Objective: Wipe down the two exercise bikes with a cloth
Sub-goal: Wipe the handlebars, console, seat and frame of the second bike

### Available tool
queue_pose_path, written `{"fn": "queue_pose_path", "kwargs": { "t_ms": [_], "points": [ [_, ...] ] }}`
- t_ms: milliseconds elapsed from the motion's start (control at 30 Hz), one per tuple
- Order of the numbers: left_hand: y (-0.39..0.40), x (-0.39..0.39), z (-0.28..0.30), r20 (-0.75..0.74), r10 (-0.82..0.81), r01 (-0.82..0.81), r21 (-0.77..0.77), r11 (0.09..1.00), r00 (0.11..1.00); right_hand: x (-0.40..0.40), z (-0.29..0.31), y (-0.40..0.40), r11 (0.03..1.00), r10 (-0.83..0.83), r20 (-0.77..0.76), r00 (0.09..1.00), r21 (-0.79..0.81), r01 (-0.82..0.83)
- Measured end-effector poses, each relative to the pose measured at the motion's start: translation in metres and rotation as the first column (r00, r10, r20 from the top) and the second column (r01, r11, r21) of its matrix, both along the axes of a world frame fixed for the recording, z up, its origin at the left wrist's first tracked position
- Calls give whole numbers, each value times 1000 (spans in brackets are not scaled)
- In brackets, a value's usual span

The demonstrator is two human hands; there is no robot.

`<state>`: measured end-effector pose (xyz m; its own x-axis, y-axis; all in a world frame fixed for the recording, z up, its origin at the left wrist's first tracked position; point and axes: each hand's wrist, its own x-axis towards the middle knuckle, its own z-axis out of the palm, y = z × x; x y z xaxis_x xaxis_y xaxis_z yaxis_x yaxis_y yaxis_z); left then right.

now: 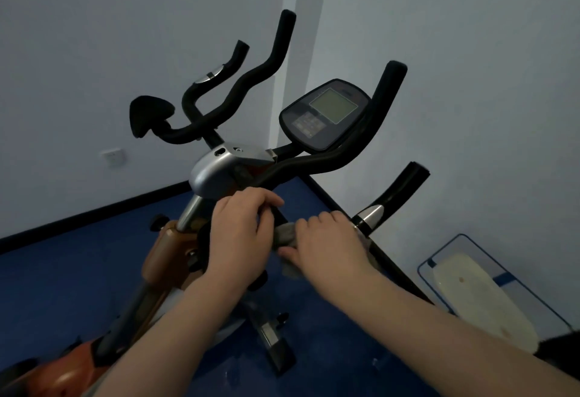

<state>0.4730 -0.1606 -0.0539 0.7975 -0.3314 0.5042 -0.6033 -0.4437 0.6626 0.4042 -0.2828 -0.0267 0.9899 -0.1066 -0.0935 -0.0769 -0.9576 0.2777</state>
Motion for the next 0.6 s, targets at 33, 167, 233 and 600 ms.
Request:
{"fn": "queue_pose_path", "kwargs": {
  "t_ms": [33, 167, 233, 600],
  "points": [
    [1, 0, 0, -6, 11, -11, -14, 1000, 1000, 1, -2, 1, 1000, 12, 19, 1000, -9, -11],
    [3, -4, -1, -44, 49, -50, -14, 999, 998, -20, 5, -40, 970, 238, 72, 969, 41, -241],
    [2, -4, 0, -54, 68, -68, 1, 998, 996, -17, 3, -41, 966, 255, 78, 964, 12, -257],
    [12, -6, -7, -95, 287, -290, -19, 957, 953, 10, -8, -19, 978, 201, 61, 978, -61, -197]
  ]
}}
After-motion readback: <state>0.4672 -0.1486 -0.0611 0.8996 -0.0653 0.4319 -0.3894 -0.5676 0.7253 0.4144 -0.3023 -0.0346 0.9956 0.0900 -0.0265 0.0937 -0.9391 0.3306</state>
